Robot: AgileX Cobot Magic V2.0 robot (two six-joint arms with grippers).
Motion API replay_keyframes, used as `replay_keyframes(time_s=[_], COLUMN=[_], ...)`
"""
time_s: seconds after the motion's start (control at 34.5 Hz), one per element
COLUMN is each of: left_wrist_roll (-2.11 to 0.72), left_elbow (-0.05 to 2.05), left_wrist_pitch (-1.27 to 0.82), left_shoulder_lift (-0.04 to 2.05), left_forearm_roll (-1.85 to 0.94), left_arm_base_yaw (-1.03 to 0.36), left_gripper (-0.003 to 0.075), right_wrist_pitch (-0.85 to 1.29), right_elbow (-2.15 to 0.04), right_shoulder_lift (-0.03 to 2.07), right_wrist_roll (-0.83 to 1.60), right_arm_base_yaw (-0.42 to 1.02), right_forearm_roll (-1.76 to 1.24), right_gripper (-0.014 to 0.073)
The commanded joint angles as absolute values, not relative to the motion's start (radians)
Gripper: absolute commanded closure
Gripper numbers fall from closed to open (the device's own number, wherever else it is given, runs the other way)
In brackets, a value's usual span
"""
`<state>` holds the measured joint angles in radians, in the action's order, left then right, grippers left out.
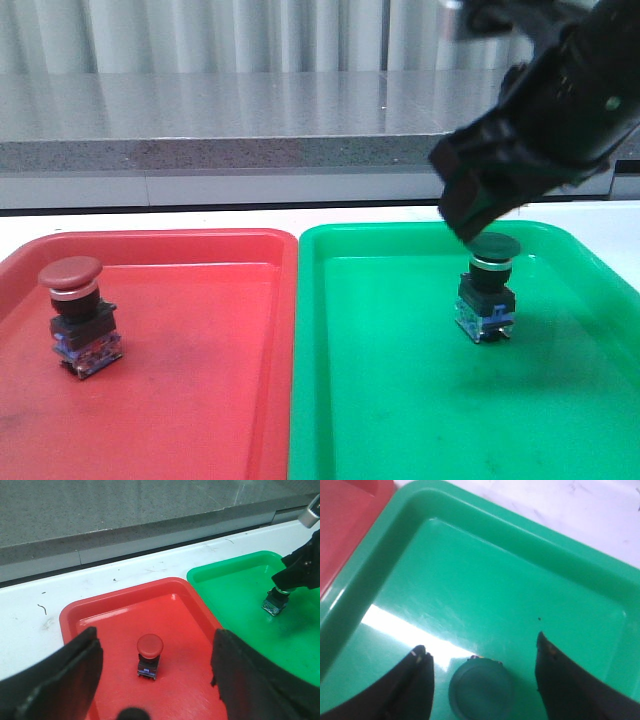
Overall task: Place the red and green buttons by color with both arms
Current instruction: 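Lower the button into the green tray and open the right gripper, then raise the right gripper away from the green tray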
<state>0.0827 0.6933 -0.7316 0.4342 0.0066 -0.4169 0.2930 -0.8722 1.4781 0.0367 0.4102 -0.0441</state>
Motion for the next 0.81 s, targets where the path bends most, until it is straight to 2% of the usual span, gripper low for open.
replay_keyframes(time_s=[0.0, 0.35, 0.78], left_wrist_roll=[0.085, 0.085, 0.085], left_elbow=[0.721, 0.721, 0.721], left_wrist_pitch=[-0.657, -0.657, -0.657], left_shoulder_lift=[0.442, 0.442, 0.442], left_forearm_roll=[0.000, 0.000, 0.000], left_arm_base_yaw=[-0.427, -0.427, -0.427], left_gripper=[0.0260, 0.0260, 0.0260], right_wrist_pitch=[0.285, 0.591, 0.730], right_elbow=[-0.908, -0.887, -0.664], right_shoulder_lift=[1.367, 1.047, 0.546], right_wrist_roll=[0.047, 0.047, -0.019], right_arm_base_yaw=[0.411, 0.411, 0.411], right_forearm_roll=[-0.039, -0.018, -0.017], right_gripper=[0.0125, 0.0127, 0.0127])
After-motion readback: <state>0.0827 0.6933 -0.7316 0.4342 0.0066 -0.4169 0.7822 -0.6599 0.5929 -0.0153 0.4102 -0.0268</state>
